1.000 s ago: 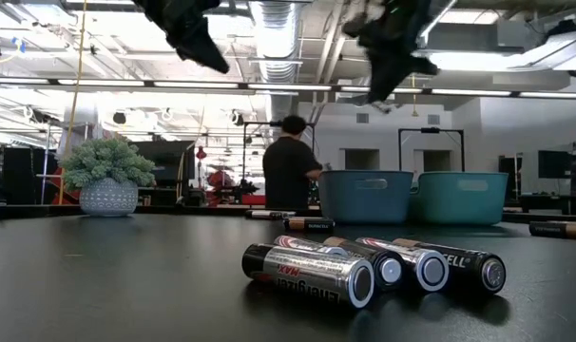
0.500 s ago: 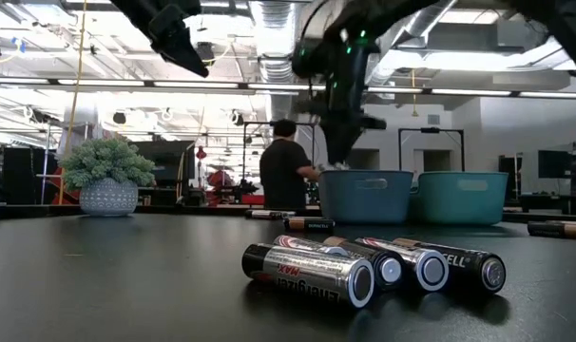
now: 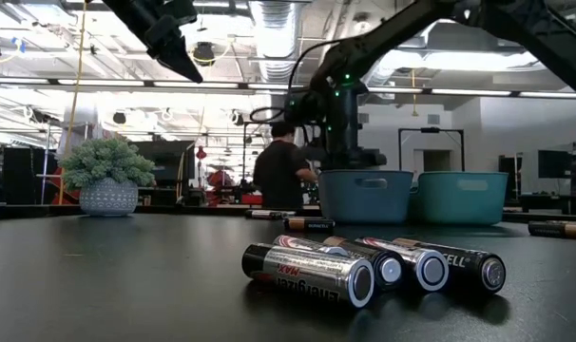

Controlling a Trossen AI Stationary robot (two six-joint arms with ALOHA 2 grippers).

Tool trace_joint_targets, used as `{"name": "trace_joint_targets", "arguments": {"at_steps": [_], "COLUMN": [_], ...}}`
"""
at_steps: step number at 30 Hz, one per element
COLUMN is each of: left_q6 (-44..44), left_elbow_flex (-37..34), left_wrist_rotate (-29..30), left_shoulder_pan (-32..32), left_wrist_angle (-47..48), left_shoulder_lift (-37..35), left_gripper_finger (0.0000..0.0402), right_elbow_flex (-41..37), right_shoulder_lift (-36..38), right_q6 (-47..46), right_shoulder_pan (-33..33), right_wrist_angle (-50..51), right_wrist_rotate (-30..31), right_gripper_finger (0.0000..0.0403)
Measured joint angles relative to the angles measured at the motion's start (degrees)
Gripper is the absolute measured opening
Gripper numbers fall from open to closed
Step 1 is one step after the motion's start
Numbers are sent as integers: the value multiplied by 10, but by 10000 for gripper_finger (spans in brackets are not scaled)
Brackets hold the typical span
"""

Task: Sort batteries
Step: Put the silver battery into the blue bin

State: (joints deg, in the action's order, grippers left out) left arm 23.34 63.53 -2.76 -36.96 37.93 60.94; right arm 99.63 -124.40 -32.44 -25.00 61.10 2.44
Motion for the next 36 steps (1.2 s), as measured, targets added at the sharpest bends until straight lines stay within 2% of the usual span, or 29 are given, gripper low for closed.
{"name": "trace_joint_targets", "arguments": {"at_steps": [11, 22, 28, 33, 36], "left_q6": [-5, -15, -34, -63, -88], "left_elbow_flex": [0, 0, 0, 0, 0], "left_wrist_rotate": [0, 0, 0, 0, 0], "left_shoulder_pan": [-1, -1, -1, 16, 46], "left_wrist_angle": [0, 0, 0, 0, 0], "left_shoulder_lift": [0, 0, 0, 0, 0], "left_gripper_finger": [70, 70, 70, 70, 70], "right_elbow_flex": [-1, -1, -1, -1, -8], "right_shoulder_lift": [-11, 18, 66, 141, 194], "right_q6": [8, 25, 29, 31, 30], "right_shoulder_pan": [-1, -3, -9, 0, 9], "right_wrist_angle": [3, 8, 32, 94, 127], "right_wrist_rotate": [1, 5, 12, 89, 115], "right_gripper_finger": [54, 125, 157, 159, 153]}}
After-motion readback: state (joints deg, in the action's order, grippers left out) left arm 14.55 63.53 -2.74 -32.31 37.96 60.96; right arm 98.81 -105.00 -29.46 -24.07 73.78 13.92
